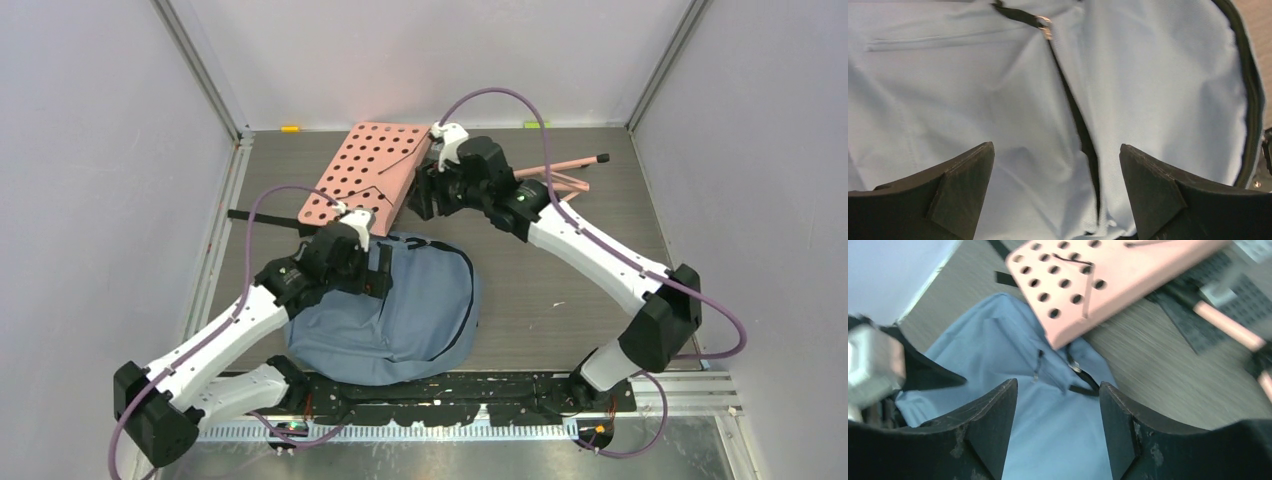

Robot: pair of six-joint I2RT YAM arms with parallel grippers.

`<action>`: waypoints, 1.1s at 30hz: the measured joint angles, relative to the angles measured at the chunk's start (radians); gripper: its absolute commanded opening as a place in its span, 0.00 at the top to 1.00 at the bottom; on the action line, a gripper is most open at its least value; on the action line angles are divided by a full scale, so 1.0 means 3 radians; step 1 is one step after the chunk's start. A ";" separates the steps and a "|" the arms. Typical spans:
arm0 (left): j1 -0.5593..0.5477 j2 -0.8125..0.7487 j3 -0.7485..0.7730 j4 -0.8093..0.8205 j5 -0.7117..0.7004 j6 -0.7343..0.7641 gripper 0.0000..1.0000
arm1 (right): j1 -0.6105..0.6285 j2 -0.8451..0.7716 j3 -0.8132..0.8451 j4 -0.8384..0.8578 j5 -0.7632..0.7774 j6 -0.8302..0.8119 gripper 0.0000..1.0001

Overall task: Pack the student bag
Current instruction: Zip the student bag at the center of the board, then reset both arms

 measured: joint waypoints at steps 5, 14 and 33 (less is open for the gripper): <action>0.0760 0.0116 0.0043 -0.0013 0.0245 0.0177 0.00 | -0.0392 -0.0290 -0.0406 -0.0184 0.0200 0.0173 0.30; 0.1956 0.0037 0.0239 -0.0092 0.0542 0.0220 0.00 | -0.1413 -0.1053 -0.1191 -0.0640 0.0468 0.0390 0.26; 0.2082 -0.1648 0.0128 0.0177 -0.0547 0.0735 0.00 | -0.1750 -0.3356 -0.2004 -0.0272 0.1331 0.0123 0.23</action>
